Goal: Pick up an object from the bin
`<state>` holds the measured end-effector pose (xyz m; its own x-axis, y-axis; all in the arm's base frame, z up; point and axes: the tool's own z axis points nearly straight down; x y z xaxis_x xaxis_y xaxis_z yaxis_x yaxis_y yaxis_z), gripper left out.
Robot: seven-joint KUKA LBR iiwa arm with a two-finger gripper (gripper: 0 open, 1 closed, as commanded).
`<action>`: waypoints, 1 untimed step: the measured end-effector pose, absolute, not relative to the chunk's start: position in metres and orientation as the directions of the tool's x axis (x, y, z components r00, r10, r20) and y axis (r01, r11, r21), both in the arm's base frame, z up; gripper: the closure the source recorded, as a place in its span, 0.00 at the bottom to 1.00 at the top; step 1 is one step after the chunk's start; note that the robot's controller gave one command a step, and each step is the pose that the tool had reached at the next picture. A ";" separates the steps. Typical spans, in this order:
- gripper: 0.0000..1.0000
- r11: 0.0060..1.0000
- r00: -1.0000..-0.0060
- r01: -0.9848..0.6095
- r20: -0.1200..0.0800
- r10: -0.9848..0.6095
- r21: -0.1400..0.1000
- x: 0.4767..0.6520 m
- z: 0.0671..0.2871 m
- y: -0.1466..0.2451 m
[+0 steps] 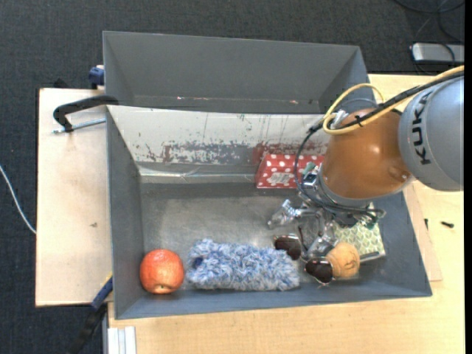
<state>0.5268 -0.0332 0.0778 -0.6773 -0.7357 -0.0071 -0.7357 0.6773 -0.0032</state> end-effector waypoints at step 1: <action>1.00 0.677 -0.677 -0.736 -0.004 -0.736 -0.002 0.526 0.077 -0.034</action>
Offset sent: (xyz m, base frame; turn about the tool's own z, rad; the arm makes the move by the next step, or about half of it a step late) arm 0.0000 0.0000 0.0000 0.0000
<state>0.5257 -0.0338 0.0769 -0.6770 -0.7360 -0.0040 -0.7360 0.6770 -0.0016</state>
